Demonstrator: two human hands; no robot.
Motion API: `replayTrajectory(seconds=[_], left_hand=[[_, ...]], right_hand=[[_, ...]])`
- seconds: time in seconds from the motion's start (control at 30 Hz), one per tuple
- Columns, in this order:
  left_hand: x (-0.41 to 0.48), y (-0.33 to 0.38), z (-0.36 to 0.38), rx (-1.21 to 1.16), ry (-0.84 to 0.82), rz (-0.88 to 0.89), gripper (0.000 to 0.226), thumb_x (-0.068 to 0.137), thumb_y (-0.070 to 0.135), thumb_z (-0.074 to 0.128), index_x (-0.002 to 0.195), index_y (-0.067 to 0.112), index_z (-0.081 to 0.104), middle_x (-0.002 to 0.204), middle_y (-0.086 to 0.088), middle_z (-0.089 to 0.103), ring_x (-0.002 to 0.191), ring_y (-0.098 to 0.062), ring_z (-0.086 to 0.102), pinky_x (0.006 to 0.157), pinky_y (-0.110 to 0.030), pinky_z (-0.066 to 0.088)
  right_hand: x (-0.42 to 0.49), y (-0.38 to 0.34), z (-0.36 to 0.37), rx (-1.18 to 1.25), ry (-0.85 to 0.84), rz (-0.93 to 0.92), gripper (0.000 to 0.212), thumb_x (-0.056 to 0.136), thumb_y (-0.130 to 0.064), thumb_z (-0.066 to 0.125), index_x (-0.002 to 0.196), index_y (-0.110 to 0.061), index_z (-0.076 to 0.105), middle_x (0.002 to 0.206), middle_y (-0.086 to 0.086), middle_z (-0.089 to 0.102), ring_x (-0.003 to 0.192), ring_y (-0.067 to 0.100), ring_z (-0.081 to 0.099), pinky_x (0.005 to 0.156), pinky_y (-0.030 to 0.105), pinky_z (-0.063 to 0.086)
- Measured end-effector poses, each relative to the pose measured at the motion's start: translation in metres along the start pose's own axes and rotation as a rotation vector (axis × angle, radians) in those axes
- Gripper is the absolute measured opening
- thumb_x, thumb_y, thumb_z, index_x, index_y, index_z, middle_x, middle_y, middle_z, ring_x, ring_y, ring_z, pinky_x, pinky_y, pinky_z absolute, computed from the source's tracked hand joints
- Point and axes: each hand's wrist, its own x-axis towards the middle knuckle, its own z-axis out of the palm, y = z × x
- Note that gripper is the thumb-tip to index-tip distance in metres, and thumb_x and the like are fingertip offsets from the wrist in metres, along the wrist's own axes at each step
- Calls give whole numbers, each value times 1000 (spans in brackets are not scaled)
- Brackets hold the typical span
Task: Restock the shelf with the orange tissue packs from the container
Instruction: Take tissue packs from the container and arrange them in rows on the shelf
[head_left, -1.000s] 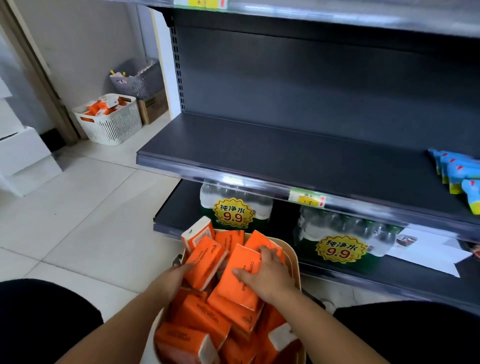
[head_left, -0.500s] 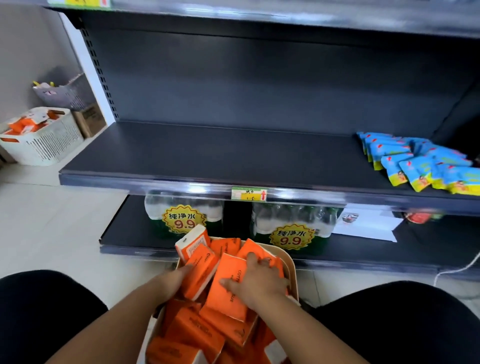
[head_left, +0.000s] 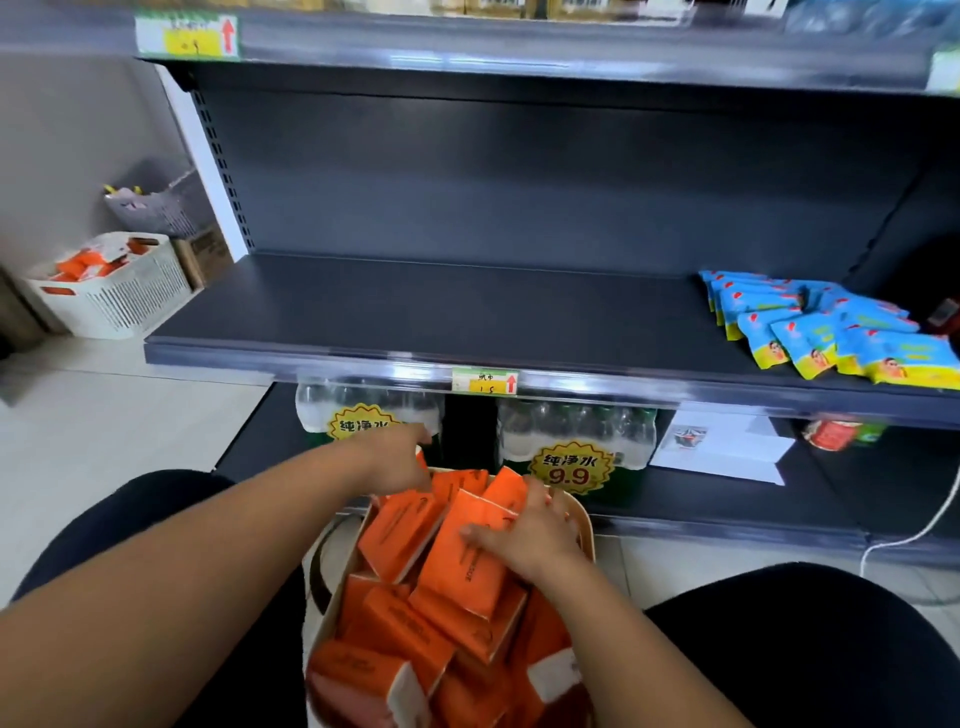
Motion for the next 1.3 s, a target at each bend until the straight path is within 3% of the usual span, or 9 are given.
replayTrajectory(seconds=[0.17, 0.3, 0.4, 0.5, 0.63, 0.8, 1.0, 1.17, 1.3], left_hand=[[5, 35, 20, 139, -119, 223, 102, 73, 39, 81, 152, 27, 18, 149, -6, 32, 133, -27, 41, 103, -32, 40], [30, 40, 36, 318, -217, 306, 112, 65, 45, 85, 152, 31, 15, 147, -6, 28, 133, -30, 38, 109, -42, 37], [43, 43, 43, 429, -246, 371, 102, 67, 45, 83, 149, 28, 24, 147, -7, 33, 132, -28, 40, 106, -36, 37], [56, 46, 43, 480, -266, 415, 94, 67, 48, 83, 144, 27, 34, 144, -3, 41, 131, -24, 42, 105, -37, 36], [72, 50, 39, 395, -278, 444, 72, 64, 51, 84, 123, 23, 54, 120, 0, 52, 114, -22, 52, 95, -34, 44], [88, 54, 35, 222, -111, 471, 67, 67, 55, 79, 122, 26, 52, 116, 3, 43, 118, -21, 45, 100, -39, 39], [102, 46, 46, 143, -238, 343, 98, 78, 52, 73, 153, 27, 15, 151, -8, 33, 136, -30, 35, 112, -41, 32], [107, 36, 48, 43, -269, 234, 90, 84, 56, 63, 154, 27, 16, 155, -5, 27, 139, -30, 28, 115, -43, 27], [107, 35, 48, -104, -246, 213, 92, 81, 45, 72, 153, 20, 21, 145, -8, 26, 132, -29, 38, 112, -35, 33]], right_hand=[[16, 6, -26, 188, -49, 115, 120, 67, -79, 63, 154, -21, 5, 155, 14, 22, 139, 36, 32, 109, 43, 36], [30, 24, -22, 487, -52, 182, 90, 77, -76, 55, 138, -12, 37, 132, 12, 52, 128, 30, 47, 99, 33, 40], [39, 25, -2, 613, -61, 204, 108, 66, -90, 44, 147, -19, 33, 139, 8, 53, 126, 28, 51, 106, 41, 40], [49, 26, 4, 597, 10, 143, 79, 80, -76, 42, 135, -20, 51, 128, 5, 61, 120, 24, 55, 101, 36, 42], [56, 33, -8, 658, 83, 98, 19, 98, -29, 47, 94, -21, 64, 93, -5, 64, 89, 9, 59, 75, 22, 43], [54, 37, -9, 804, 40, 156, 42, 96, -56, 44, 90, -23, 70, 91, 5, 72, 92, 26, 67, 92, 42, 52], [44, 38, -3, 908, -121, 175, 50, 89, -71, 40, 109, -32, 65, 102, -2, 72, 91, 19, 69, 69, 34, 56], [46, 44, 5, 723, -248, 72, 93, 55, -40, 86, 135, -22, 41, 116, -2, 68, 105, 17, 66, 95, 42, 53], [47, 46, 7, 722, -251, 47, 67, 64, -9, 85, 120, -25, 50, 112, -2, 69, 106, 19, 64, 99, 43, 49]])
